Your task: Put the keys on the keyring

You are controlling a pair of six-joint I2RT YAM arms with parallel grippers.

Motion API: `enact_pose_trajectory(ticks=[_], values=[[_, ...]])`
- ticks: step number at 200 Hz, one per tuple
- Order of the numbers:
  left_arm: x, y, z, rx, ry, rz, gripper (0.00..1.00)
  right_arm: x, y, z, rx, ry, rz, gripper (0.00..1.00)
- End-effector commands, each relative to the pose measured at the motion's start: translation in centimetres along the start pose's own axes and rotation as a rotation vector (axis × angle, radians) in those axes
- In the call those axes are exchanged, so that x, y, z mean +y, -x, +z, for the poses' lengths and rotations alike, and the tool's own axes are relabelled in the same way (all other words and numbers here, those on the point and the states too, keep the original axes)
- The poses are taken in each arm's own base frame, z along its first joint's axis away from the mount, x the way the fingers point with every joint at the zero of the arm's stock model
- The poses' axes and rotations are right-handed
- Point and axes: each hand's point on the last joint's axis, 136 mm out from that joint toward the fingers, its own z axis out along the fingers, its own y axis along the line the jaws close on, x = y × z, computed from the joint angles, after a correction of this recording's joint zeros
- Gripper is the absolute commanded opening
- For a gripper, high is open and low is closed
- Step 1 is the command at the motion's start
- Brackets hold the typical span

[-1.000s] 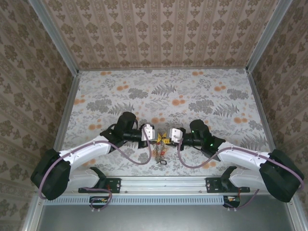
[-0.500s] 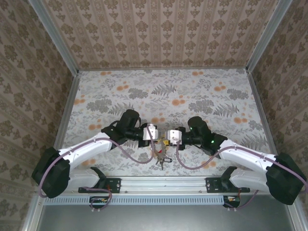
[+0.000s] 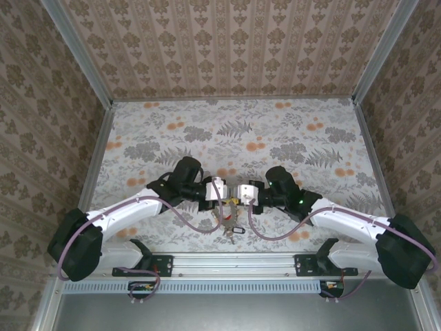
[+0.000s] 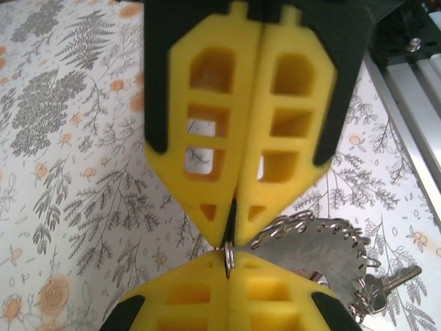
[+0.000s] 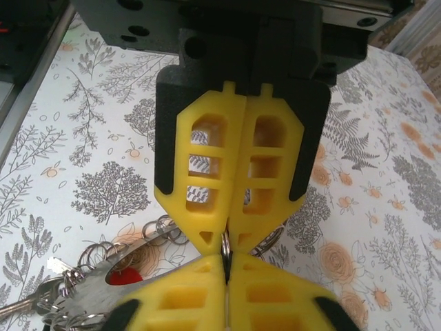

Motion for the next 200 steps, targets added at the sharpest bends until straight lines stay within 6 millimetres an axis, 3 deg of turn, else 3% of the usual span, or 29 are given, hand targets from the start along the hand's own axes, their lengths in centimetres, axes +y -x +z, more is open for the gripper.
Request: enact_pose_trajectory(ticks=[1,41,121,152,171,183,200], values=[[0.4,2.1,-0.6,-0.093,0.016,0.021,0.03,-0.6,-0.5,0.5,-0.001,-0.029,0.07,0.0],[0.2,1.4,-0.9,-0.166,0.037,0.0,0.24,-1.0,1.2,0.1,-0.171,-0.052,0.156,0.0],[0.1,1.1,-1.4,-0.186,0.025,-0.023,0.25,-1.0,2.6,-1.0,-0.317,-0.048,0.195,0.0],[0.3,1.4,-1.1,-0.205,0.015,-0.032,0.23,-1.0,2.8,-1.0,-0.326,-0.045,0.195,0.0],[0.5,1.7,-1.1,-0.219,0.017,-0.03,0.14,-0.8,2.7,-0.9,-0.324,-0.038,0.2,0.0],[0.5,1.8,-1.2,-0.22,0.014,-0.028,0.0,-0.7,2.4,-0.9,-0.313,-0.04,0.201,0.0],[0.4,1.6,-1.3,-0.201,0.015,-0.023,0.0,-0.9,1.6,-0.9,-0.278,-0.06,0.191,0.0]])
